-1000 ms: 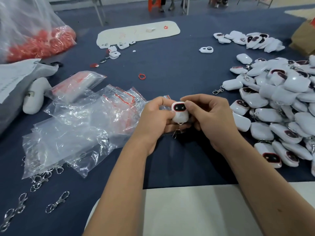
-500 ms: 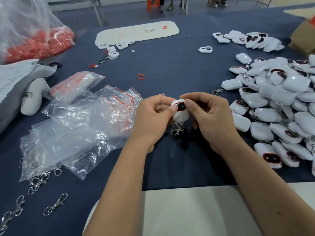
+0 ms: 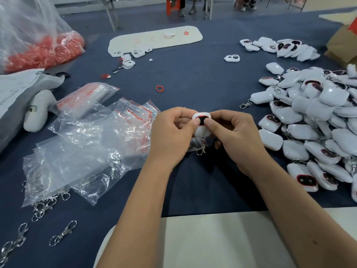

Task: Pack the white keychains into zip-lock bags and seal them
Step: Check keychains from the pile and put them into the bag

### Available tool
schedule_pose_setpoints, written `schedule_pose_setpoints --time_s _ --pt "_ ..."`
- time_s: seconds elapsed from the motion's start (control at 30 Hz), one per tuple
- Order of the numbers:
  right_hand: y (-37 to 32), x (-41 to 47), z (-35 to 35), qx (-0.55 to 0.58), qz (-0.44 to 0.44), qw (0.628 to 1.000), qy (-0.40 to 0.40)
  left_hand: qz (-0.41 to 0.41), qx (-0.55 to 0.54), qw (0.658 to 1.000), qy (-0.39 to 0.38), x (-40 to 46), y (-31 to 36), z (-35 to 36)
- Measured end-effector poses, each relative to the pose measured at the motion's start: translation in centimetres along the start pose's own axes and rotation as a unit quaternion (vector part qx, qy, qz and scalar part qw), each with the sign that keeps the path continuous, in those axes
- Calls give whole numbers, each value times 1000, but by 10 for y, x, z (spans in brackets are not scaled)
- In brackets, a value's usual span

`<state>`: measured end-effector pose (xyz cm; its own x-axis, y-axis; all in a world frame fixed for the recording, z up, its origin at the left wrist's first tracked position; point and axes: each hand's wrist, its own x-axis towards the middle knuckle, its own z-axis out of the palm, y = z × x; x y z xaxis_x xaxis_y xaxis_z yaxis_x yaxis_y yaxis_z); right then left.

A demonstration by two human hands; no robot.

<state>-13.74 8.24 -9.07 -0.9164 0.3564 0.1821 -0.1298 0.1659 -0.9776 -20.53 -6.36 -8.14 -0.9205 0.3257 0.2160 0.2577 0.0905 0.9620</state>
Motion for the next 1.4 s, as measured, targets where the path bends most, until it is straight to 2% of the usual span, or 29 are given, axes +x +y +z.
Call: schedule_pose_setpoints --time_s 0.17,0.5,0.67,0.77,0.83,0.9,0.97,1.2,1.3,1.4 --pt "-2 1 0 4 5 1000 19 4 -14 1000 -26 -2 1 3" --pt "-3 1 -1 3 -18 1000 21 -4 -50 998 -29 -3 3 3" --pt "-1 2 3 -5 -24 1000 -6 -10 -50 999 16 -1 3 1" --pt "3 3 3 -11 -18 1000 12 -10 -27 999 27 -1 4 4" --pt "5 4 2 -12 -11 999 29 -7 12 998 68 0 5 7" --pt "6 5 1 -4 -8 999 39 2 103 986 130 2 2 7" --pt "6 6 0 1 -9 999 37 -1 187 970 156 1 -1 5" --pt "7 5 1 26 -21 998 50 -21 346 930 123 -6 2 13" --pt "5 4 1 59 -18 997 48 -18 351 924 151 -7 3 12" --pt "3 4 1 125 9 992 33 0 280 944 174 -6 5 9"
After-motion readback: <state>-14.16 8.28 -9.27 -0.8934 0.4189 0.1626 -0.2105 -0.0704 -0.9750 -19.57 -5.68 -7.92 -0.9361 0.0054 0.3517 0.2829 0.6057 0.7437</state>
